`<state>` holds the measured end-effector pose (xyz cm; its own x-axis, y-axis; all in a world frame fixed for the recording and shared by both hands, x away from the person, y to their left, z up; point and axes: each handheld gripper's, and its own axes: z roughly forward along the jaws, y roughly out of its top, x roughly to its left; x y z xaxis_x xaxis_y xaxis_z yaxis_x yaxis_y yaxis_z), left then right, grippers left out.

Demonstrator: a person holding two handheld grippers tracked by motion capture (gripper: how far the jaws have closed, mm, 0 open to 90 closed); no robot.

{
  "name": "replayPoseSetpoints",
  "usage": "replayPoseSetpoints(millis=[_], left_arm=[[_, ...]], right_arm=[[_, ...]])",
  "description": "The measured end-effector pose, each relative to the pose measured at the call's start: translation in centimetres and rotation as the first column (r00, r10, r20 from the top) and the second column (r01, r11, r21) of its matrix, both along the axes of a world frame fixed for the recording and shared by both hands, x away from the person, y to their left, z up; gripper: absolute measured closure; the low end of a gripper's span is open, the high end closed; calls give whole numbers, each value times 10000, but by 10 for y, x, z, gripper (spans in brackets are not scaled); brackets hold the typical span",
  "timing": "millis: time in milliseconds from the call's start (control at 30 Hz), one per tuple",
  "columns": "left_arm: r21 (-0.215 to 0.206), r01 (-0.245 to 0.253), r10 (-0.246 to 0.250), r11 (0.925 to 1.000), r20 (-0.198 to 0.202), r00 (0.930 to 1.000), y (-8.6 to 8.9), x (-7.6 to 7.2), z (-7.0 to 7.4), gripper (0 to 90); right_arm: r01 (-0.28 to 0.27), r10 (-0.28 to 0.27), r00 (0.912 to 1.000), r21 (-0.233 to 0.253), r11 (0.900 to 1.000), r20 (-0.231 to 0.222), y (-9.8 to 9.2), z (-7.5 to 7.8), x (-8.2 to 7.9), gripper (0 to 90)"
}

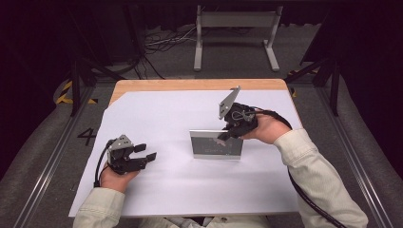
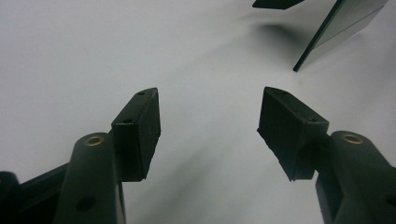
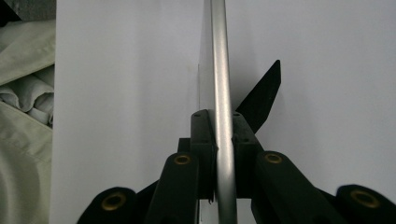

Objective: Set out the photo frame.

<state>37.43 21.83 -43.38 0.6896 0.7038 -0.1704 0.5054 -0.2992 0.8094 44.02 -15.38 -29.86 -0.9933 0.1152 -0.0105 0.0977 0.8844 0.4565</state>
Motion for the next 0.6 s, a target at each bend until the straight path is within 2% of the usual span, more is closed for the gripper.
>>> replayPoseSetpoints(millis=[333, 500, 600], left_arm=[[-15, 5, -5, 10000, -36, 10000, -1, 0, 0, 392], [6, 22, -22, 10000, -57, 10000, -1, 0, 0, 391], [13, 28, -28, 10000, -45, 10000, -1, 1, -1, 391]], right_arm=[[36, -21, 9982, -258, 9997, 606, -2, -2, 3, 788], [206, -185, 9966, -259, 9995, 800, -3, -3, 5, 765], [272, -257, 9970, -202, 9994, 726, -4, -4, 6, 758]])
